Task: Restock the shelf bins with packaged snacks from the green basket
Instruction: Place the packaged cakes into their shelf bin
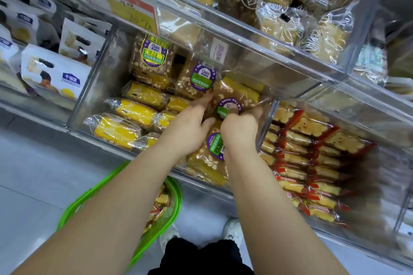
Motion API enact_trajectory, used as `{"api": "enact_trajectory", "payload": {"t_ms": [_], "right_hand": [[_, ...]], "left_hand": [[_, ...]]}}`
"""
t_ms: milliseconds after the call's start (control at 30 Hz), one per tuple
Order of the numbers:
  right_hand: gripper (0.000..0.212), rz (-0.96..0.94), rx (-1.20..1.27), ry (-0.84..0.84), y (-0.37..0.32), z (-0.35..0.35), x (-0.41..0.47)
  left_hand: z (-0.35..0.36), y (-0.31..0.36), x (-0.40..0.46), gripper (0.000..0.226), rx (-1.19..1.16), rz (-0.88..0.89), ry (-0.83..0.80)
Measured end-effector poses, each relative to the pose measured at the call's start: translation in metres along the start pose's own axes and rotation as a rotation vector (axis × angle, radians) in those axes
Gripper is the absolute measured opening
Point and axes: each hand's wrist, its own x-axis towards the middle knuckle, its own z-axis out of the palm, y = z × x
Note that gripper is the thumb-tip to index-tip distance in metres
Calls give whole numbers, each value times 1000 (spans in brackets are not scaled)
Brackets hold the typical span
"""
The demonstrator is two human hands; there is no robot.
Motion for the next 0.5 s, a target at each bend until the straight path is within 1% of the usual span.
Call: {"api": "enact_trajectory", "payload": {"t_ms": [67, 133, 200, 267, 333, 400, 467, 500], "right_hand": [[49, 2, -31, -19, -6, 1, 15], [45, -12, -41, -14, -13, -1, 26], [44, -16, -97, 9, -17, -2, 32], [44, -26, -138, -9, -18, -1, 33], [47, -85, -146, -38, -12, -4, 25], [58, -227, -150, -65, 0, -10, 10], [72, -372, -271, -92, 11, -13, -5], [73, -411, -350, -109, 14, -13, -8]], "left_hand": [[-2, 3, 5, 54, 163, 76, 114], [-6, 4, 10, 53, 297, 195, 247], [-8, 0, 15, 58, 374, 280, 255], [-7, -3, 21, 66, 411, 254, 205], [-3, -1, 30, 71, 486, 188, 201], [0, 6, 40, 71, 581, 141, 202], [1, 10, 48, 67, 640, 99, 191], [2, 12, 50, 64, 656, 81, 193]]}}
